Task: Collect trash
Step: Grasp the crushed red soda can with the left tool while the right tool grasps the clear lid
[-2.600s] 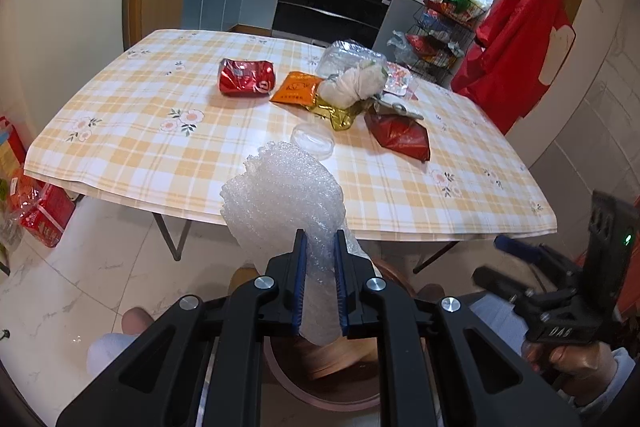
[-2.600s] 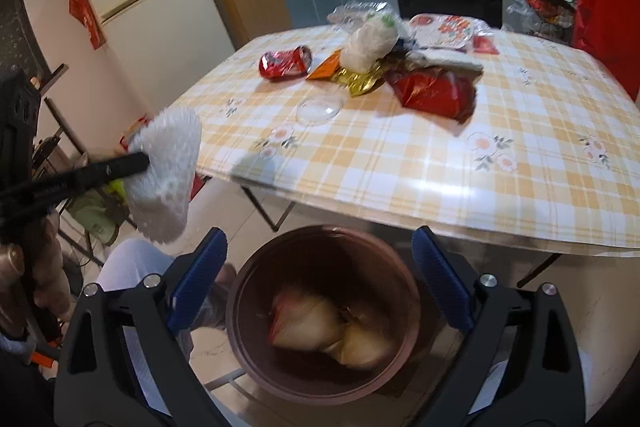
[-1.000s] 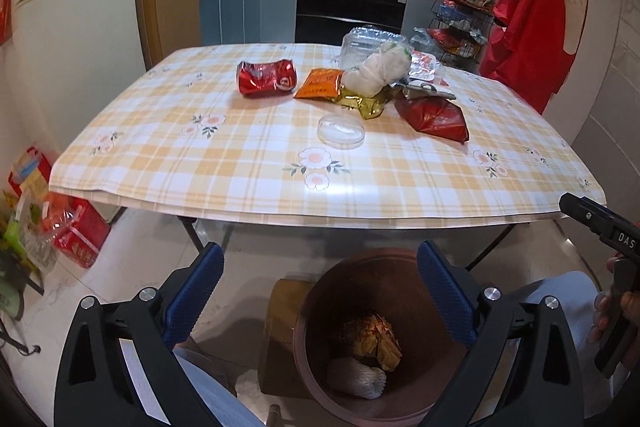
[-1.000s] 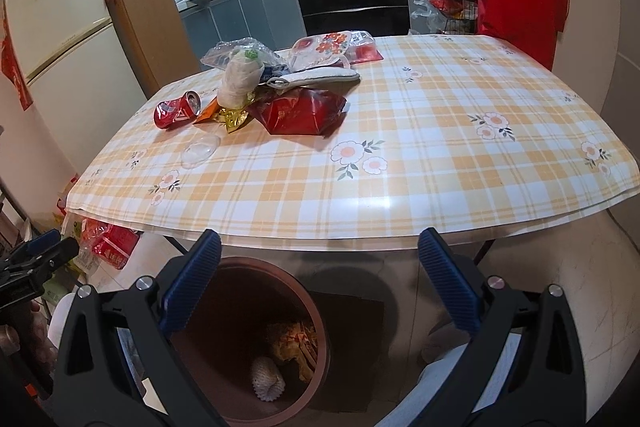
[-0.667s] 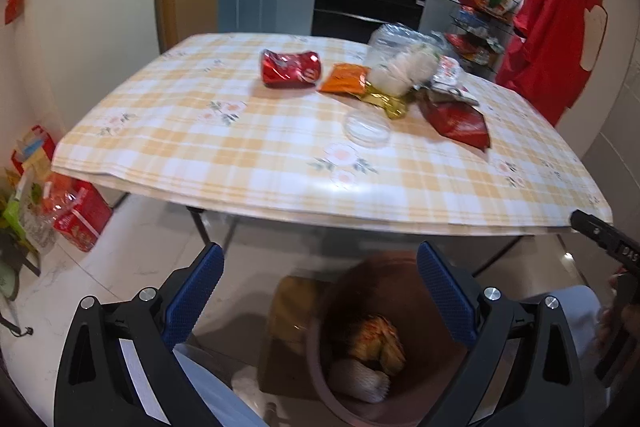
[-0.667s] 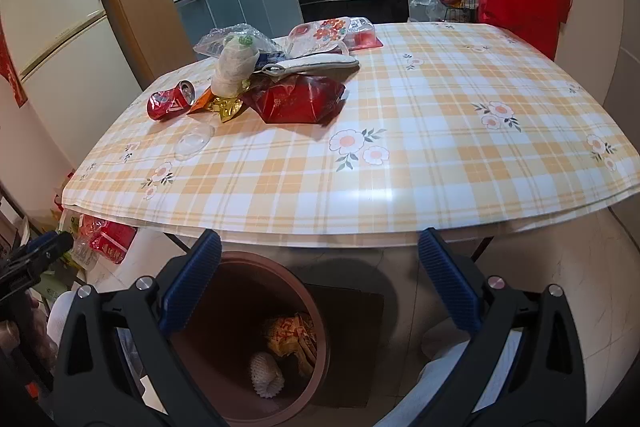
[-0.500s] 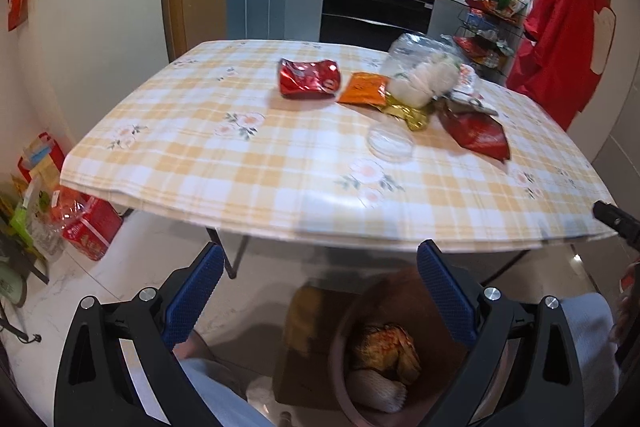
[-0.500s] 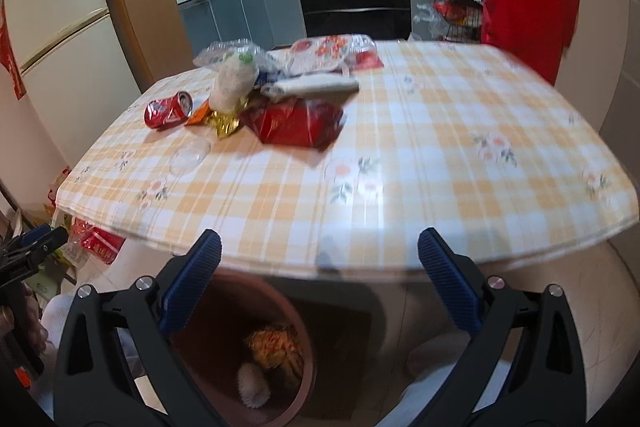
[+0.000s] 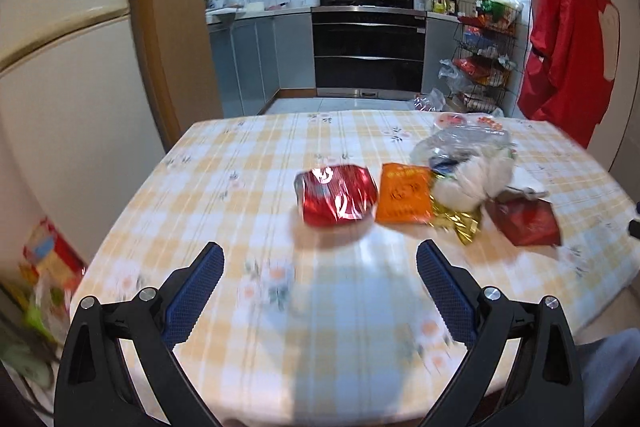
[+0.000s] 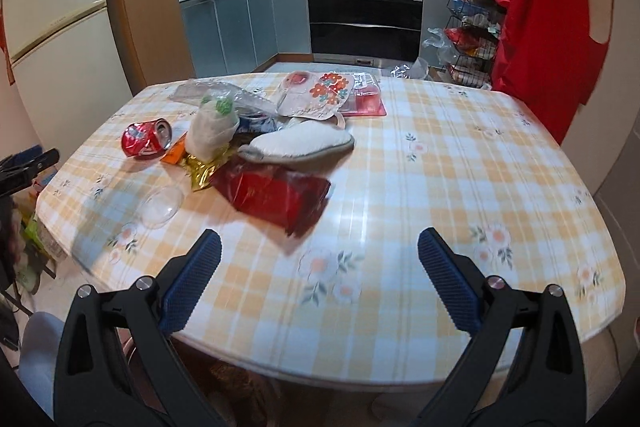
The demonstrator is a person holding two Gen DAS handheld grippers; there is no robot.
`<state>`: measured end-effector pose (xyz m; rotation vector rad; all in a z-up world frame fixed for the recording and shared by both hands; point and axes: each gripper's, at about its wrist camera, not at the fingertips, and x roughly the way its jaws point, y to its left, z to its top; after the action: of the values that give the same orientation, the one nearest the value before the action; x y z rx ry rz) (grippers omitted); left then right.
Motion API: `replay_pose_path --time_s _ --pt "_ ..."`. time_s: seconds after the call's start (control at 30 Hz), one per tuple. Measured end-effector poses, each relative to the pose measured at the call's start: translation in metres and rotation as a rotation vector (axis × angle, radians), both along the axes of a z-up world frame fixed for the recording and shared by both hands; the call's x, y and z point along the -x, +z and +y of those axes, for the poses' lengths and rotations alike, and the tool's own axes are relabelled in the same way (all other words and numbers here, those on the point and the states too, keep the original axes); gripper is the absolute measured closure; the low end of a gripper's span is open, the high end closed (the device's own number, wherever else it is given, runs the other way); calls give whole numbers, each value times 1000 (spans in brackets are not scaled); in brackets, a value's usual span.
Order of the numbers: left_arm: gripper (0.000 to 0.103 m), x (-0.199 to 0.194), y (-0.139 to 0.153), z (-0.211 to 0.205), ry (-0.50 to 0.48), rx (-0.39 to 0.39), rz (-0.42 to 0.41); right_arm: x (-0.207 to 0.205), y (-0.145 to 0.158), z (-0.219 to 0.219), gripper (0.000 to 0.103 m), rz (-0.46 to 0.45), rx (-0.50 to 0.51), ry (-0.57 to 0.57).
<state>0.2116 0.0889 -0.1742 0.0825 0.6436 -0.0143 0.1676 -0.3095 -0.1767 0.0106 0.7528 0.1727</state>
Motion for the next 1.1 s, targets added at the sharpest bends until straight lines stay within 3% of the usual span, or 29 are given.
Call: replay_pose_path --time_s 0.1,0.2,0.37,0.47,0.6,0.67,0.73,1.1 --pt "8 -39 -14 1 5 9 39 -22 -4 6 6 21 -8 20" --pt "20 -78 -31 5 68 -37 88 -40 -12 22 6 31 2 30" --pt "27 -130 -53 21 97 45 159 -65 -34 56 6 62 -39 70" --pt "32 -149 -63 30 124 66 186 -74 -47 76 6 77 -37 94" --pt "37 -168 -76 44 154 162 226 -82 -59 97 6 115 -55 130" --pt "49 -173 -83 45 145 186 241 -85 -64 106 6 133 -58 146" --pt "77 -173 -83 45 107 224 229 -87 -67 115 6 141 -59 160" --pt "84 -106 -56 54 46 216 184 -82 -71 190 7 149 -16 351"
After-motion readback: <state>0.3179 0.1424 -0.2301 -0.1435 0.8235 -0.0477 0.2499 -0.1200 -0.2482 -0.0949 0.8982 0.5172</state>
